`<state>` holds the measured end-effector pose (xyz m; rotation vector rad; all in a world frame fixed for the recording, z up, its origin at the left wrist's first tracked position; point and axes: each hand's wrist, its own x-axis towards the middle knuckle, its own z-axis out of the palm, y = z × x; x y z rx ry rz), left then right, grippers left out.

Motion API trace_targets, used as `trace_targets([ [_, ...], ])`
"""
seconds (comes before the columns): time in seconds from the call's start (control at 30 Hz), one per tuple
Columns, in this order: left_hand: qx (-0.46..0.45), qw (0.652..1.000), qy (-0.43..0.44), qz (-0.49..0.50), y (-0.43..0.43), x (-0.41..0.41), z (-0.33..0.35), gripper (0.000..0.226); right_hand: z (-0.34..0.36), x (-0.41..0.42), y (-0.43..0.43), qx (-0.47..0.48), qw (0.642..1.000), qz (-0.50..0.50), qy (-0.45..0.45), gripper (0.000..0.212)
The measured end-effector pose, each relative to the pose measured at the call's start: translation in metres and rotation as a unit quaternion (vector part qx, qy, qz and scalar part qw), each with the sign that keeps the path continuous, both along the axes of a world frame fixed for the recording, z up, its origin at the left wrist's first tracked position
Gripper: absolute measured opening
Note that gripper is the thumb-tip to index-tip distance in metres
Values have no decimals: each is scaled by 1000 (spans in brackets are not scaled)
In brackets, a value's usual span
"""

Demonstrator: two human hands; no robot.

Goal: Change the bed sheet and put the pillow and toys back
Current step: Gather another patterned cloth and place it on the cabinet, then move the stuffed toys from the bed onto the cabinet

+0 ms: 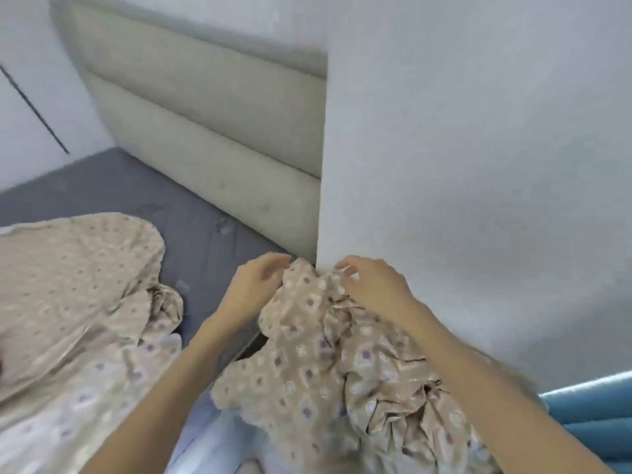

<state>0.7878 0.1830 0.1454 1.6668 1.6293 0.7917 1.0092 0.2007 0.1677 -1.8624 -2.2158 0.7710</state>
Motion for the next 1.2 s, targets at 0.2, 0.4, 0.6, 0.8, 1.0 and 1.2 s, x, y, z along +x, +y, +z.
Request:
trace_targets([
  [0.2,35,990,-27,132,-65,-80,4,28,6,-89,-11,33,993,111,35,26],
  [0.4,24,965,-11,260,-163,-187,1,27,9,-213,-48,50,971,232,27,24],
  [0.6,20,934,12,357,-280,-296,-3,30,12,-341,-120,28,946,318,55,27],
  [0.8,-5,908,20,419,-396,-391,1,31,5,-457,-198,13,920,382,83,31],
  [1.0,-17,874,2,486,-473,-460,-2,32,-5,-549,-252,-32,904,419,73,31],
  [1.2,-33,850,9,526,-502,-514,-10,31,-24,-627,-276,-67,888,448,77,32],
])
